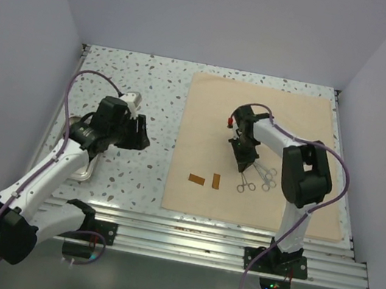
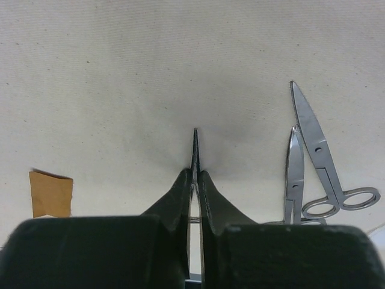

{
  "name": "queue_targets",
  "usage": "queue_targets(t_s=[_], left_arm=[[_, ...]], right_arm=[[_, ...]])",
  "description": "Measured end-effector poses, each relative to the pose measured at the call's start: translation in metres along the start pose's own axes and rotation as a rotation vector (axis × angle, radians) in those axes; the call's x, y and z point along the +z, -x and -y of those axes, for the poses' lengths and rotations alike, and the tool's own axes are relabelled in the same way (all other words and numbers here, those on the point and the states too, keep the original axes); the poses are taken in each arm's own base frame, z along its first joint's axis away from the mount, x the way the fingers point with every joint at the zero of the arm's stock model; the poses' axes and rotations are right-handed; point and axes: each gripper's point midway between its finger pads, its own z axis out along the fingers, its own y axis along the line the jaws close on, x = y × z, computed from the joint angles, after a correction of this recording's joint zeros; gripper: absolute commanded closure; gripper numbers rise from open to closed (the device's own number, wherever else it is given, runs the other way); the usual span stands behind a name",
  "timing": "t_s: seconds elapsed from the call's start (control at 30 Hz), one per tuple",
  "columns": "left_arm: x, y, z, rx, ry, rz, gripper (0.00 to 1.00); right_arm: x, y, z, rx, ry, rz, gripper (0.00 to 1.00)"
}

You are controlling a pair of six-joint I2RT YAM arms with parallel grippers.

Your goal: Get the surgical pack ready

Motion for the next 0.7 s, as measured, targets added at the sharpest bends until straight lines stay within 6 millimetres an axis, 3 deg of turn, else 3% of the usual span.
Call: queue_targets(t_s=[0.2,0.33,0.47,0.7], left_arm=[[0.001,0.000,0.005,-0.002,-0.018,-0.001,0.41],[0.006,-0.002,0.020,0.012,-0.082,-0.017,0.41],[0.019,-0.002,0.048,0.016,-0.175,-0.035,0.41],[0.045,-0.010,0.114,0.035,-0.335,-0.065,0.40]], right_arm=[[-0.004,-0.001,-0.001,0.030,-0.002,-0.003,1.00],[-0.019,0.004,-0.008,0.074,0.031,0.025,1.00],[-0.047,0.019,-0.025,0.137,0.126,0.112,1.00],[-0.108,0.048,-0.062,0.260,0.353,0.306,1.00]])
